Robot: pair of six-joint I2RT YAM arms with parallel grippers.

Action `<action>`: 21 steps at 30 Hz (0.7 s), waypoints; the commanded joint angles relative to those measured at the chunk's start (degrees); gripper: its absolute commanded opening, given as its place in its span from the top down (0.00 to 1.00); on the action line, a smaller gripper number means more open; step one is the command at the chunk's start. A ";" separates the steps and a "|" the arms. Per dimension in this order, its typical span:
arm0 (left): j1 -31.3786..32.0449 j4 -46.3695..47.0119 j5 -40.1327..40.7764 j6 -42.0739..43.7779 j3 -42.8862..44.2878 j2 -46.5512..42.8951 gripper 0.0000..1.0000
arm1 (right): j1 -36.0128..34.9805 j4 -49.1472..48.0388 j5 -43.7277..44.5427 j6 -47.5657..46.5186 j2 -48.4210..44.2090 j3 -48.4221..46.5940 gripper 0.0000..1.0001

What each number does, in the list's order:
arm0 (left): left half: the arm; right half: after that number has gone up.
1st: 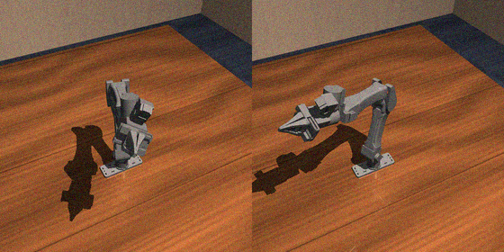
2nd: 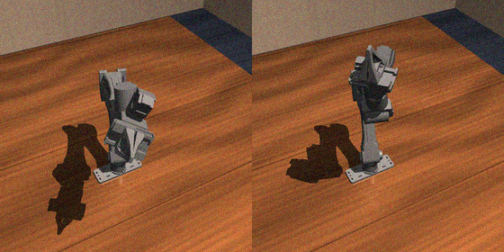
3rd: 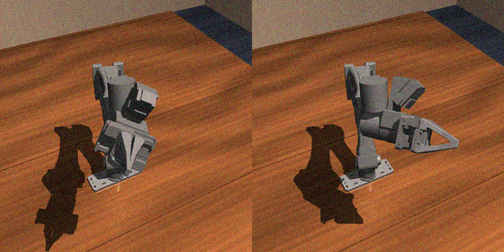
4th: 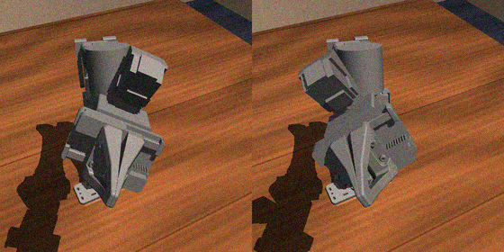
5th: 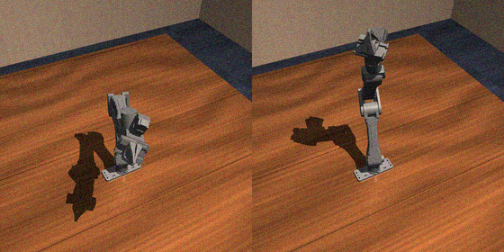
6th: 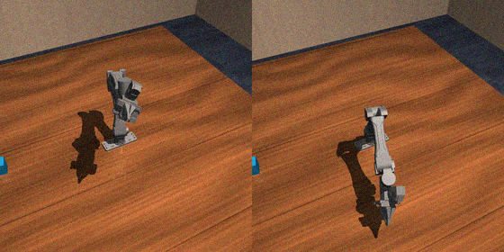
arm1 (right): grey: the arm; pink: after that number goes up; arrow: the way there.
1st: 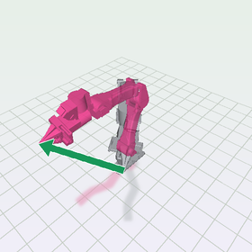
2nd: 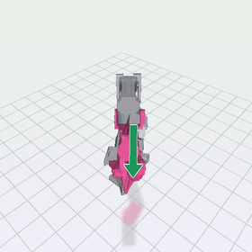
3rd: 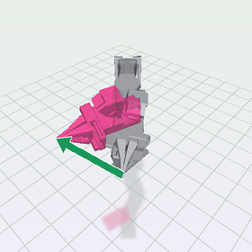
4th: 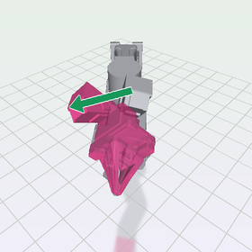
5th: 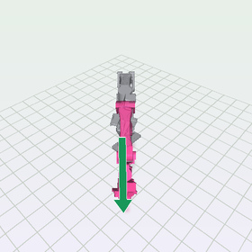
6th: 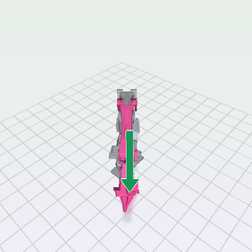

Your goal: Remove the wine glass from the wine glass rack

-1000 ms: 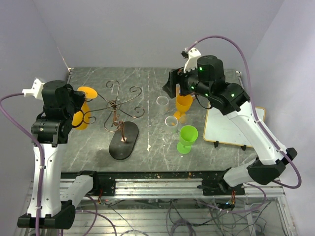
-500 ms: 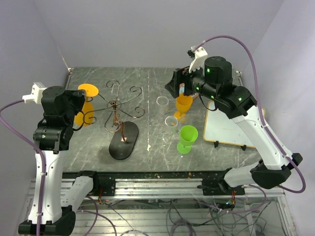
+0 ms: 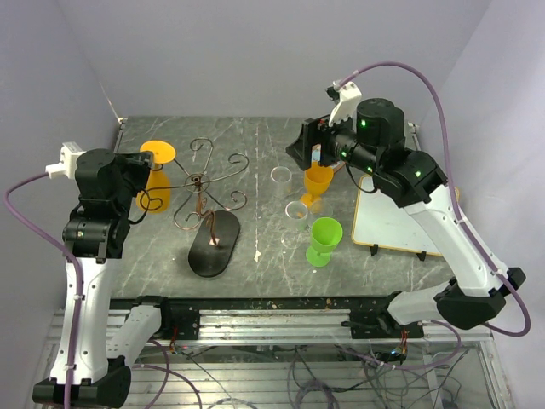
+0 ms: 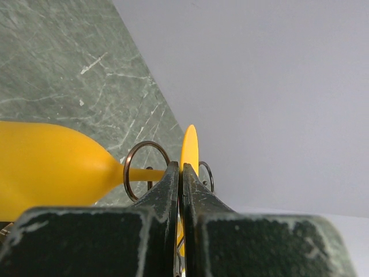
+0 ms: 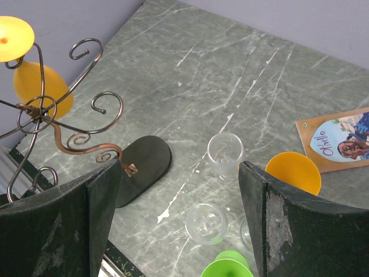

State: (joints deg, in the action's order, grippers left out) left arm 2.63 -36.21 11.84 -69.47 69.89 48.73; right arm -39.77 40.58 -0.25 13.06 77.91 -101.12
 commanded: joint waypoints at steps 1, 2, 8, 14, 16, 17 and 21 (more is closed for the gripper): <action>0.00 3.91 -1.15 -1.09 -0.52 -0.57 0.93 | -0.03 -1.43 0.09 -0.49 -1.39 0.43 0.18; 0.00 3.95 -0.79 -1.10 -0.68 -0.57 0.93 | -0.01 -1.60 -0.04 -0.49 -1.44 0.56 0.18; 0.06 3.98 2.64 -1.88 -0.71 -0.57 0.93 | -0.02 -1.56 -0.33 -0.49 -1.27 0.57 0.18; 0.03 4.18 6.00 -1.66 0.75 -0.74 0.93 | 0.02 -1.27 -0.11 -0.66 -1.65 0.57 0.18; 0.01 4.92 5.78 -1.55 0.46 -0.64 0.93 | 0.03 -1.22 0.00 -0.67 -1.79 0.74 0.18; 0.01 4.87 5.36 -1.61 0.47 -0.34 0.93 | -0.03 -1.28 0.00 -0.67 -1.90 0.73 0.18; 0.00 5.50 2.86 -1.68 0.44 1.11 0.93 | -0.01 -1.04 -0.01 -0.75 -1.72 0.34 0.18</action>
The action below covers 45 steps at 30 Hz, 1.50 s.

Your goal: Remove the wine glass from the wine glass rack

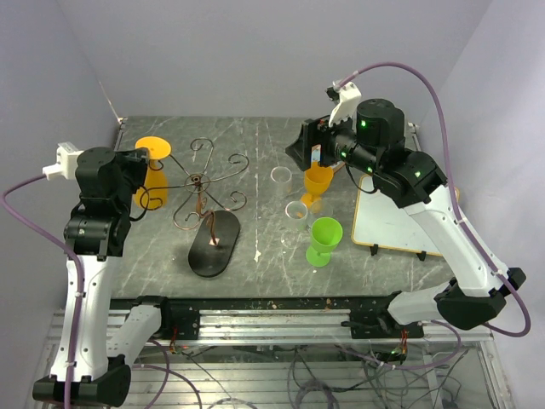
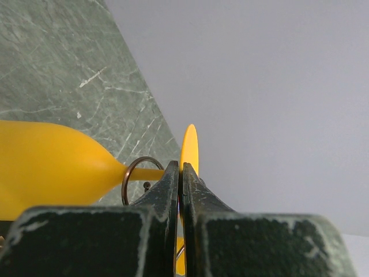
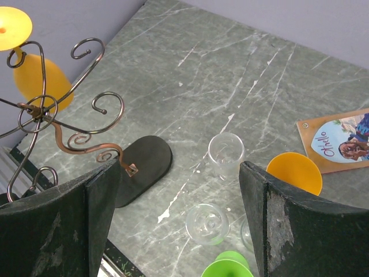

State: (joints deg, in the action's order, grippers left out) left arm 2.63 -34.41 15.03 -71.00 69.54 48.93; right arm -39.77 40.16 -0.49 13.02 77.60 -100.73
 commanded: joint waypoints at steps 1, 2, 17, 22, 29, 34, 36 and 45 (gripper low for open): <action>0.00 4.22 -1.14 -0.04 0.78 1.25 0.93 | 0.01 -0.53 0.27 -0.71 -1.45 -0.20 0.18; 0.00 4.56 -2.10 0.06 0.82 1.60 0.93 | 0.02 -0.48 0.32 -0.71 -1.48 -0.32 0.18; 0.01 3.11 -13.24 -4.56 -0.04 -0.56 0.93 | 0.03 -1.11 -0.12 -0.51 -2.71 0.12 0.16; 0.07 -3.59 -11.61 -6.62 1.18 -3.33 0.93 | -0.02 -1.77 -1.01 -0.20 -2.64 0.31 0.16; 0.06 -18.12 -5.34 -12.34 7.98 -3.58 0.93 | 0.02 -2.06 -1.77 0.14 -2.80 -0.04 0.16; 0.01 -22.55 4.57 -10.77 12.89 -4.80 0.93 | 0.04 -2.18 -2.98 0.57 -2.81 -0.25 0.16; 0.08 -20.56 8.75 -9.11 13.56 -7.32 0.93 | 0.04 -2.48 -3.69 0.90 -2.96 -0.26 0.16; 0.08 -2.55 13.09 4.97 19.96 -13.78 0.93 | -0.02 -13.73 -16.66 8.45 -4.82 5.68 0.13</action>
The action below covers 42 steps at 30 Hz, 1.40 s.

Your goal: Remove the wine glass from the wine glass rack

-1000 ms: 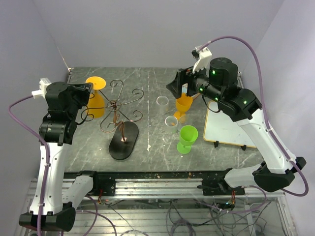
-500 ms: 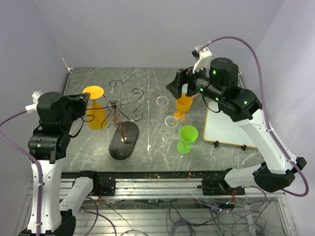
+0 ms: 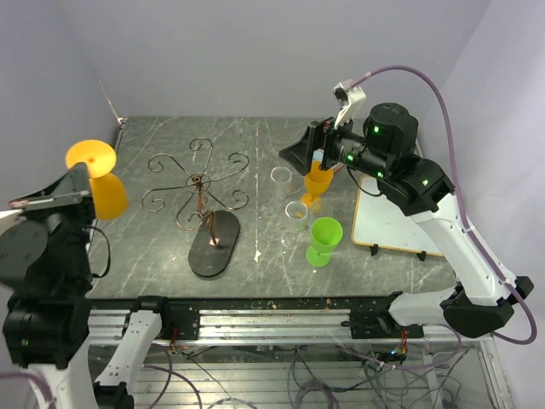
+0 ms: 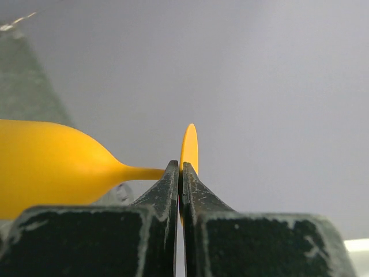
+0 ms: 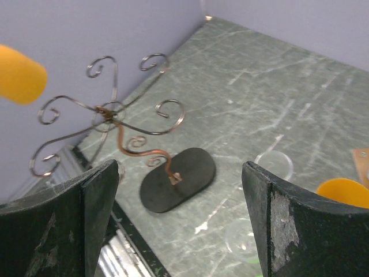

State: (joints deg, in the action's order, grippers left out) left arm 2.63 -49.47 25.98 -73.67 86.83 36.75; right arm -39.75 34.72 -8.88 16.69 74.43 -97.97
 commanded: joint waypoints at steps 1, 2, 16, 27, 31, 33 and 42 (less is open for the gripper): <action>0.07 14.74 0.50 8.80 3.06 -1.89 0.93 | -0.06 -10.48 -10.92 6.28 -1.74 3.88 0.12; 0.02 16.93 -1.16 9.79 3.47 -2.14 0.93 | -0.02 -12.86 -13.08 7.76 -1.66 5.07 0.12; 3.52 84.11 -52.35 -13.35 -6.22 9.55 0.93 | -0.14 -66.84 -39.18 41.51 3.05 17.57 0.09; 3.52 110.05 -56.57 -37.26 -18.23 12.45 0.93 | 0.12 -78.60 -26.24 45.67 2.88 21.79 0.08; 3.52 114.19 -55.42 -41.91 -22.82 11.12 0.93 | 0.15 -77.44 -21.76 43.71 1.39 24.05 0.08; 3.52 116.63 -55.09 -44.17 -24.99 10.83 0.93 | 0.18 -80.50 -22.89 44.59 2.13 23.85 0.08; 3.52 120.20 -54.87 -48.43 -30.52 9.45 0.93 | -0.37 -103.63 -32.70 57.07 7.19 19.41 0.13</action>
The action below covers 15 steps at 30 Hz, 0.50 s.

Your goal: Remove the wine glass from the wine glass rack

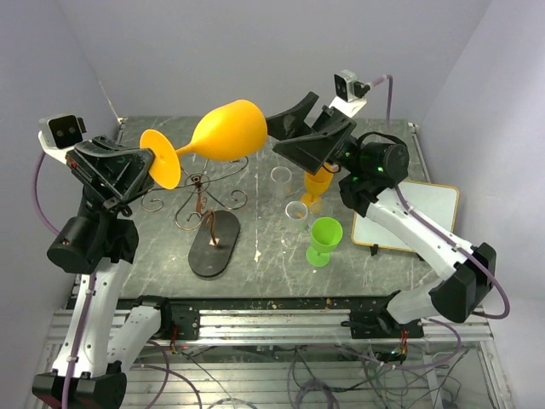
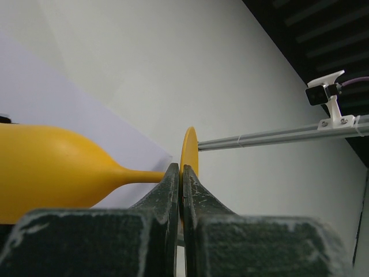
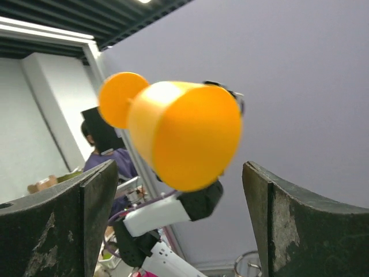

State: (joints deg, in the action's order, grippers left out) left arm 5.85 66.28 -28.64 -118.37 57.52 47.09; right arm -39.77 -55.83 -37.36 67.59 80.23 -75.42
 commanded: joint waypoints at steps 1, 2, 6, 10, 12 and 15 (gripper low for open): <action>0.31 4.53 -0.09 -3.91 -1.55 -1.06 0.93 | -0.60 -13.90 -4.62 7.12 1.72 -3.62 0.13; 0.31 4.56 -0.17 -3.99 -1.77 -1.08 0.93 | -0.95 -14.98 -5.16 8.09 2.10 -4.13 0.15; 0.31 4.39 -1.26 -3.88 -1.67 -0.84 0.93 | -2.01 -23.20 -6.13 13.98 3.45 -5.25 0.31; 0.31 3.70 -1.75 -3.62 -1.32 -0.82 0.93 | -3.01 -25.94 -5.33 17.11 3.98 -6.07 0.39; 0.31 3.30 -2.31 -3.26 -0.83 -0.73 0.93 | -3.67 -25.10 -5.75 17.52 4.37 -7.00 0.39; 0.31 3.35 -3.17 -2.98 0.01 -0.43 0.93 | -5.04 -25.08 -6.35 18.28 5.20 -8.22 0.45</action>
State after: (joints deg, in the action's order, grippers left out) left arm 5.89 68.05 -28.86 -120.51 55.81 46.48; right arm -42.98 -76.99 -42.28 83.02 84.62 -80.90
